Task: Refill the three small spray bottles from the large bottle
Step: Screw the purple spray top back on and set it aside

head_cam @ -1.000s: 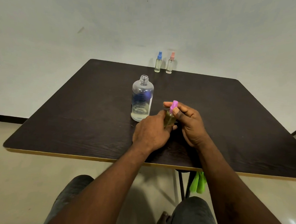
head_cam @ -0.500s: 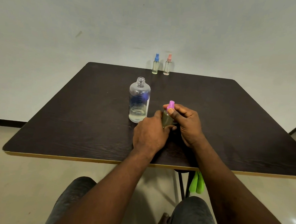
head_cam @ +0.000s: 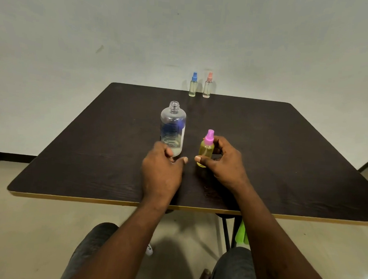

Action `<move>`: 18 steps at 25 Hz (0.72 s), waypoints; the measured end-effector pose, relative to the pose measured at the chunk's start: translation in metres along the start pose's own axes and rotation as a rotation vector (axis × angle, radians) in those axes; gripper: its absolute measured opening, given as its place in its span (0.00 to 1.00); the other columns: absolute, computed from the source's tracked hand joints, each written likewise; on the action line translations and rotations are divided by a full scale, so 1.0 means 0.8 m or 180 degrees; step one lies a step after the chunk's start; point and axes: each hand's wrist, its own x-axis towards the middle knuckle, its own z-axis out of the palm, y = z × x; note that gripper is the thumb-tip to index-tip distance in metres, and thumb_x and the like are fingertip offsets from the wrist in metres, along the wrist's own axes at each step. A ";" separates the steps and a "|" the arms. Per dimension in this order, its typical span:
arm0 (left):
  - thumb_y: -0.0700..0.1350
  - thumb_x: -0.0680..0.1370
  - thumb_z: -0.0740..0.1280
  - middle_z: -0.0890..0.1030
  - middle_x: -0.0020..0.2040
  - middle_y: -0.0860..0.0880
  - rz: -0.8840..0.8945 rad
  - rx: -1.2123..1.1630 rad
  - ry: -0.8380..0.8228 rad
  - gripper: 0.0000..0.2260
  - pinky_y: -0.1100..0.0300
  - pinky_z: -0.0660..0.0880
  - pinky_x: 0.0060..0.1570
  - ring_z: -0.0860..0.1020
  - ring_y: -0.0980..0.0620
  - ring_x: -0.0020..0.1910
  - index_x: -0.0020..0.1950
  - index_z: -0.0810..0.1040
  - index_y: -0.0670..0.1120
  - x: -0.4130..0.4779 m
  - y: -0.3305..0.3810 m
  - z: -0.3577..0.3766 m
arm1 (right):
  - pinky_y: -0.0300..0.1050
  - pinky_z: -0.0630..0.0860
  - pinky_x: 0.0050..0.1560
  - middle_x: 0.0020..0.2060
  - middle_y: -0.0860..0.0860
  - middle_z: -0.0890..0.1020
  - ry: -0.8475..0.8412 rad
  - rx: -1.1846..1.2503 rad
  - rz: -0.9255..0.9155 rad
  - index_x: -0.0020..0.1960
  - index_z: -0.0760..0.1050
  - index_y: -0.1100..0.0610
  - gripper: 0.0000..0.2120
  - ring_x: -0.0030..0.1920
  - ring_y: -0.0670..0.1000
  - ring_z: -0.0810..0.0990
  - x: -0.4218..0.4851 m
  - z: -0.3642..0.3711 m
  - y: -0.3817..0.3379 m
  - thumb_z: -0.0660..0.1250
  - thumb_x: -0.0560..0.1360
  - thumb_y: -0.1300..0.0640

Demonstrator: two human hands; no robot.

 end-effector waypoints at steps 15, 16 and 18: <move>0.60 0.64 0.79 0.82 0.52 0.55 0.0174 -0.0278 0.0171 0.28 0.54 0.79 0.49 0.81 0.51 0.51 0.59 0.74 0.56 0.084 -0.008 0.022 | 0.26 0.75 0.43 0.46 0.41 0.86 0.0322 -0.0081 0.0410 0.57 0.80 0.47 0.20 0.46 0.36 0.83 0.040 0.020 0.010 0.83 0.69 0.56; 0.62 0.64 0.78 0.81 0.52 0.57 0.0212 -0.0339 0.0163 0.27 0.56 0.78 0.48 0.81 0.53 0.51 0.59 0.74 0.57 0.085 -0.007 0.023 | 0.27 0.76 0.43 0.46 0.42 0.86 0.0323 -0.0090 0.0421 0.56 0.80 0.47 0.19 0.45 0.36 0.83 0.047 0.023 0.011 0.82 0.69 0.57; 0.64 0.63 0.76 0.80 0.52 0.58 0.0400 -0.0301 0.0086 0.28 0.58 0.76 0.47 0.80 0.54 0.51 0.59 0.74 0.57 0.090 -0.005 0.029 | 0.29 0.78 0.45 0.45 0.42 0.86 0.0348 -0.0144 0.0414 0.55 0.80 0.46 0.20 0.45 0.36 0.84 0.064 0.026 0.013 0.82 0.69 0.57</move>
